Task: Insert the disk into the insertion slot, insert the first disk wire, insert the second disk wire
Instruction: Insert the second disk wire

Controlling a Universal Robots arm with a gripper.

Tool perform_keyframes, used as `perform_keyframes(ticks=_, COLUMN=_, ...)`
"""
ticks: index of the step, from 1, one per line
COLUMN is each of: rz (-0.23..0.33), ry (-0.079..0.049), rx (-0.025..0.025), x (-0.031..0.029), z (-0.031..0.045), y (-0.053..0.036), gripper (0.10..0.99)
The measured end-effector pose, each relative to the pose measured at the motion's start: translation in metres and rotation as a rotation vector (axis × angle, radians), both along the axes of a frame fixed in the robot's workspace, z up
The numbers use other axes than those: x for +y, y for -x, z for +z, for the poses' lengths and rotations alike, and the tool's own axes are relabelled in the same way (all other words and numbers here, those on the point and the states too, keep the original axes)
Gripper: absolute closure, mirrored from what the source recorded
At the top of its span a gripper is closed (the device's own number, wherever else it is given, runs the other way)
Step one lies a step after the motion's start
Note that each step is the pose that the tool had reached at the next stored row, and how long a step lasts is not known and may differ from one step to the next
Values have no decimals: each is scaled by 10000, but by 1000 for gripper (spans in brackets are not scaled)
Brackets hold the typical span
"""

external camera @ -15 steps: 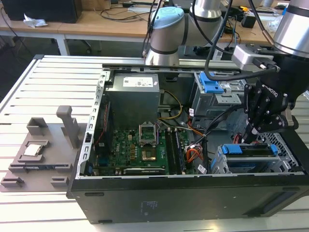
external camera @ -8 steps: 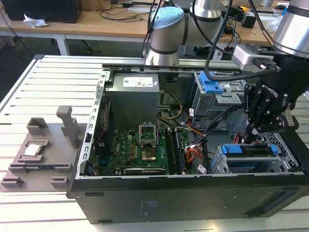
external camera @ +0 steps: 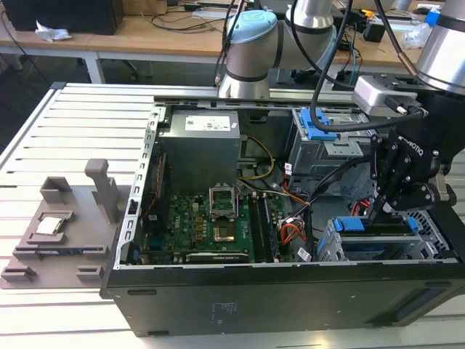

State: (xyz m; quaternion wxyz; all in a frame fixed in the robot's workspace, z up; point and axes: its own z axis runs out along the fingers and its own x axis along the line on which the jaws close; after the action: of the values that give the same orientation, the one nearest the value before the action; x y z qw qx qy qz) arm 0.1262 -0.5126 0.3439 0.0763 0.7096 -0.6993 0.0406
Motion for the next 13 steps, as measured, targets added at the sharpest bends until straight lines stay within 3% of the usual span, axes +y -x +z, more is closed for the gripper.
perform_keyframes(ticks=3, rz=7, ry=-1, rx=0, x=0, z=0, y=0, gripper=957)
perform_keyframes(ticks=6, rz=13, ry=-1, rx=0, x=-9, z=83, y=1, gripper=957)
perform_keyframes(ticks=9, rz=26, ry=3, rx=0, x=-165, z=76, y=11, gripper=957)
perform_keyframes(ticks=13, rz=31, ry=4, rx=1, x=-187, z=58, y=12, gripper=957)
